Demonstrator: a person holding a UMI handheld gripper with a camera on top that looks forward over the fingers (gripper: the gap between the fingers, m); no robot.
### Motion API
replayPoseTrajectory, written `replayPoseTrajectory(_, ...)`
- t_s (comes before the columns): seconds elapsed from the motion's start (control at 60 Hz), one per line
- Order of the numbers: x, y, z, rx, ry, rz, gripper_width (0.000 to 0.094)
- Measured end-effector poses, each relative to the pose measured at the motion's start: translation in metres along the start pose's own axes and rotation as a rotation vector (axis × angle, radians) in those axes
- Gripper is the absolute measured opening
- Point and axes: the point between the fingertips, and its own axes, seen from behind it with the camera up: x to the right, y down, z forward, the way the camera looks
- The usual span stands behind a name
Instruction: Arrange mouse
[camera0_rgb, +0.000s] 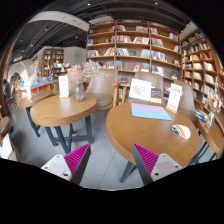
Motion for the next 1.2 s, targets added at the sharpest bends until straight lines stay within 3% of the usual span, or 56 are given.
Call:
replayPoseTrajectory(0.733, 0.284, 0.047, 0.018, -0.054, 0.358, 0.136, 0.086)
replayPoseTrajectory(0.983, 0.339, 0.05, 0.031, -0.061, 0.409, 0.154, 0.0858)
replayPoseTrajectory(1.2, 0.362, 0.047, 0.055, -0.074, 0.393, 0.156, 0.0858)
